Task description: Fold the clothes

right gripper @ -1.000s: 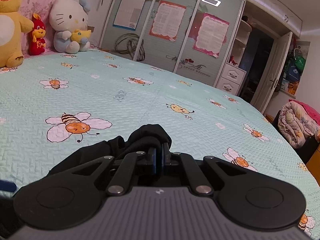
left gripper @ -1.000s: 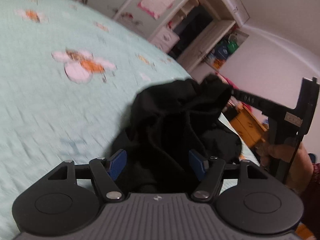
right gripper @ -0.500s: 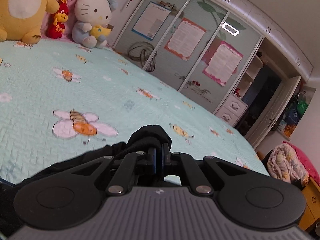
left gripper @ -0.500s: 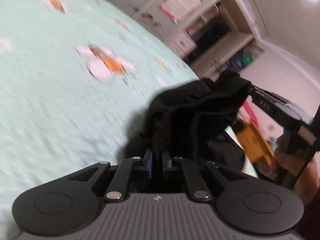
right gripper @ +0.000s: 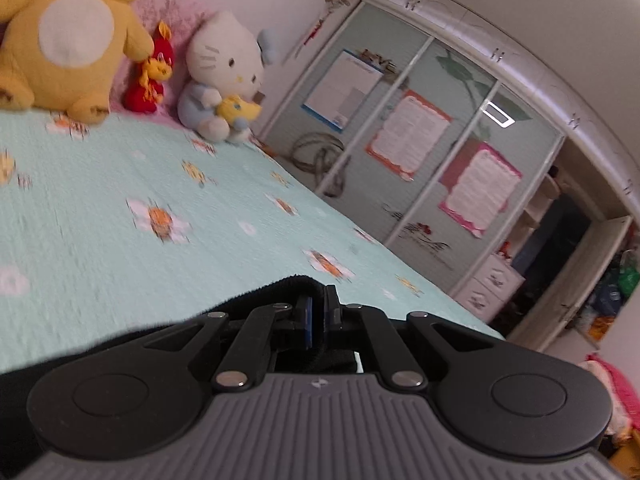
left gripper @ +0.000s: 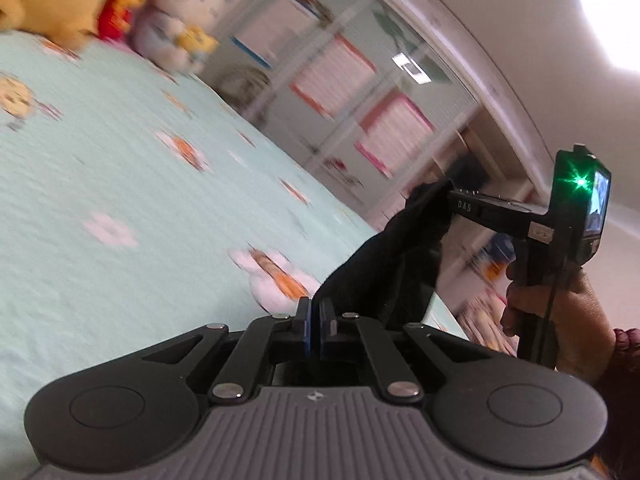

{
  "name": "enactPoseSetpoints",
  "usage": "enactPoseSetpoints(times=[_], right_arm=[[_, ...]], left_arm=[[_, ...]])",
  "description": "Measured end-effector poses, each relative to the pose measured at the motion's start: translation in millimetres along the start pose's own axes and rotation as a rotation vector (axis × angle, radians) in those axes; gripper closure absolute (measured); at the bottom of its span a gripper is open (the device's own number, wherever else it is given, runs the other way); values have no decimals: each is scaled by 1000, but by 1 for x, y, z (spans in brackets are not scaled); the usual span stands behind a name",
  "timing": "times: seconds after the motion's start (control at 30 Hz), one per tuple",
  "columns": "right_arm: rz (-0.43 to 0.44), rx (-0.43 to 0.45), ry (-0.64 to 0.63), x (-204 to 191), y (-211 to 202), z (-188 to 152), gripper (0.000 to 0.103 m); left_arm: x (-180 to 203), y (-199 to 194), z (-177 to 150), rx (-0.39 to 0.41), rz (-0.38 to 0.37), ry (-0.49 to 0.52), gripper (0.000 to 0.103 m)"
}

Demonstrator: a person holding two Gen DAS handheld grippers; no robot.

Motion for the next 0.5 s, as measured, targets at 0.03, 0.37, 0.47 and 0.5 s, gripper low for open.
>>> enactPoseSetpoints(times=[0.03, 0.37, 0.47, 0.5], right_arm=[[13, 13, -13, 5, -4, 14, 100], [195, 73, -162, -63, 33, 75, 100], [292, -17, -199, -101, 68, 65, 88], [327, -56, -193, -109, 76, 59, 84]], left_arm=[[-8, -2, 5, 13, 22, -10, 101], [-85, -23, 41, 139, 335, -125, 101], [-111, -16, 34, 70, 420, -185, 101], [-116, -13, 32, 54, 439, -199, 101]])
Point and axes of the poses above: each gripper's, at about its wrist camera, not at the fingertips, and y roughly the way its jaws point, x to its right, z to its top, the point moved 4 cm from there along y, roughly the way its jaws point, and after that the axes turned 3 degrees about x, right-handed, at the moved point
